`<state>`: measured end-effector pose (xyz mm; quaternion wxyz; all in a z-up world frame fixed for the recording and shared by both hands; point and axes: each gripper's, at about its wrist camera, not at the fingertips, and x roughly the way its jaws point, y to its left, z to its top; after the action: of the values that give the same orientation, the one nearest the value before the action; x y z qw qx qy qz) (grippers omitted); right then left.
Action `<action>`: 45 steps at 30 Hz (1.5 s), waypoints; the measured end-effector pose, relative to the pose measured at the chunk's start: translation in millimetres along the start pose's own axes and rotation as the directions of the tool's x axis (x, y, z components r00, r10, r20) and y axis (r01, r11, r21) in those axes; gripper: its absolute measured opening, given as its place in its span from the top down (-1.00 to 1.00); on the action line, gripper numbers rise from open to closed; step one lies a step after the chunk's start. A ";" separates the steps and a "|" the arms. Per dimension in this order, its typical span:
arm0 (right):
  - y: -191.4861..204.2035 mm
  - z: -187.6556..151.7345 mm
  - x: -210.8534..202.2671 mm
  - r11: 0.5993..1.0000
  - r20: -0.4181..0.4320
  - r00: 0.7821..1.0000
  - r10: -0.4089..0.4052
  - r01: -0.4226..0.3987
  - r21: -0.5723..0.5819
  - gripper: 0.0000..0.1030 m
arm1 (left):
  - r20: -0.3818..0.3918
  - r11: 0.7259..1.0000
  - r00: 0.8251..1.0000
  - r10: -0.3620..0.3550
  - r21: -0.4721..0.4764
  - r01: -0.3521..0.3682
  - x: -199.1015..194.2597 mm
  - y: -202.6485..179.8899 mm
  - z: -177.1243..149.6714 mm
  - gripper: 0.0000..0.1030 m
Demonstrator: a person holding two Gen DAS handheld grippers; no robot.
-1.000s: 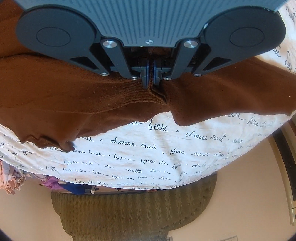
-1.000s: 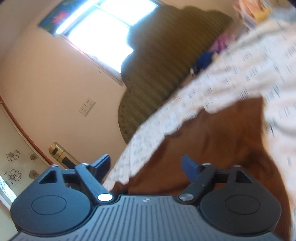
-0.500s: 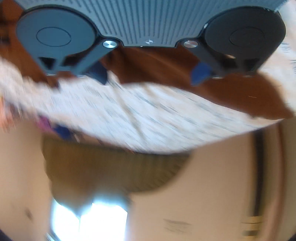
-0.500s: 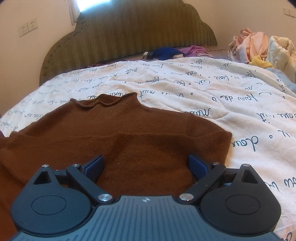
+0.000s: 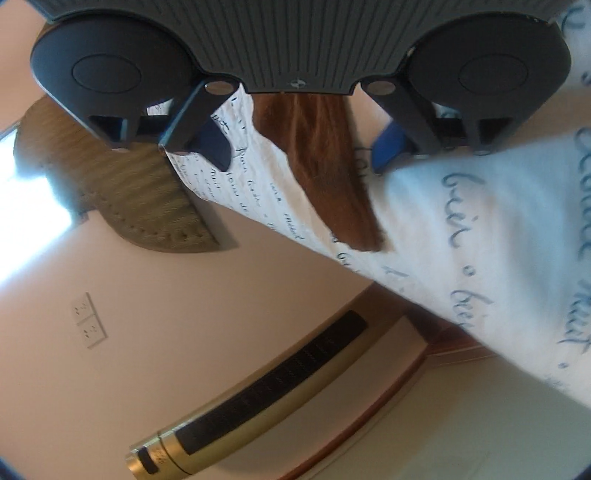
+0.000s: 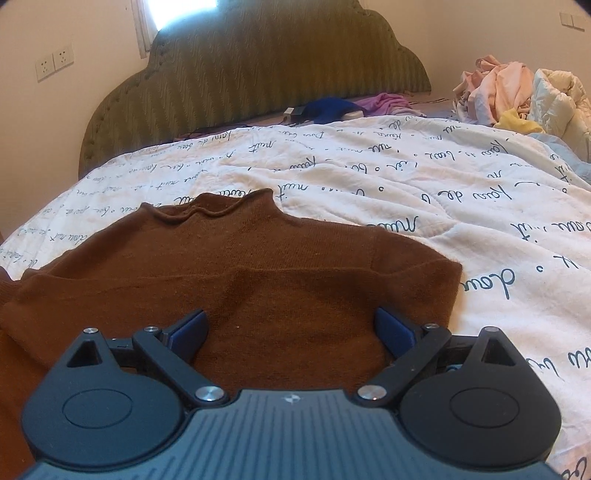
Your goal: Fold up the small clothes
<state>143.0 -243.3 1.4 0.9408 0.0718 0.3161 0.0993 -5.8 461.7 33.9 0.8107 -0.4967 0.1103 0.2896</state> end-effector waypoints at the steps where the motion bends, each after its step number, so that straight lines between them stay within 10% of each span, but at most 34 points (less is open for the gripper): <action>1: 0.2 0.0 0.3 1.000 0.000 1.000 -0.001 0.001 -0.001 -0.91 | -0.018 1.000 1.000 -0.002 0.018 0.002 5.5 -2.4 -0.4 0.21; 5: 2.0 -0.2 0.7 1.000 -0.001 1.000 -0.008 0.008 -0.005 -0.91 | -0.034 0.994 0.997 0.072 0.087 -0.068 25.2 -6.4 -12.0 0.88; 10: 2.0 0.0 1.0 1.000 -0.003 1.000 -0.009 0.009 -0.007 -0.91 | 0.094 0.966 0.988 0.124 0.215 -0.142 6.2 -29.4 -28.4 0.95; 14: 2.6 -0.1 1.3 1.000 -0.003 1.000 -0.009 0.009 -0.003 -0.93 | 0.118 0.898 0.991 -0.066 0.440 0.008 -22.4 -108.9 -82.0 0.95; 19: -7.1 0.0 -1.5 0.998 0.012 1.000 0.029 -0.030 0.057 -0.94 | -0.119 0.621 0.942 -0.315 0.724 0.299 -59.7 -213.7 -236.6 0.95; 24: -24.5 -0.6 -5.9 0.981 0.050 0.994 0.096 -0.103 0.166 -0.94 | -0.450 0.238 0.856 -0.255 0.828 0.507 -83.4 -244.3 -430.0 0.89; 27: -25.7 -0.8 -6.4 0.978 0.054 0.993 0.104 -0.112 0.176 -0.94 | -0.530 0.074 0.842 -0.099 0.840 0.538 -71.8 -235.5 -498.9 0.45; 29: -25.0 -0.7 -6.2 0.979 0.053 0.993 0.103 -0.110 0.173 -0.94 | -0.495 0.014 0.862 -0.106 0.866 0.499 -69.4 -223.7 -500.8 -0.21; 31: -25.3 -0.8 -6.2 0.978 0.054 0.993 0.105 -0.113 0.175 -0.94 | -0.485 0.052 0.860 -0.160 0.866 0.498 -80.7 -219.1 -474.2 -0.94; 38: -31.6 5.1 -8.5 0.964 0.034 0.989 0.146 -0.150 0.220 -0.94 | -0.491 0.405 0.851 -0.188 0.750 0.523 -109.5 -184.9 -370.4 -0.98; 40: -29.5 15.0 -14.3 0.948 -0.003 0.983 0.183 -0.176 0.264 -0.95 | -0.472 0.448 0.869 -0.146 0.752 0.484 -103.2 -167.5 -360.4 -0.98; 42: -22.9 21.6 -19.2 0.892 -0.015 0.943 0.333 -0.310 0.330 -0.96 | -0.471 0.494 0.879 -0.070 0.749 0.441 -88.4 -150.9 -357.5 -0.97; 45: 0.4 28.1 -3.2 0.840 -0.152 0.870 0.469 -0.386 0.382 -0.94 | -0.487 0.577 0.861 -0.146 0.665 0.474 -84.4 -145.1 -341.1 -0.99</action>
<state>157.5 -245.6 25.5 0.8224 0.2895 0.4152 0.2599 47.1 85.7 16.4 0.9435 -0.1628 0.2863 -0.0367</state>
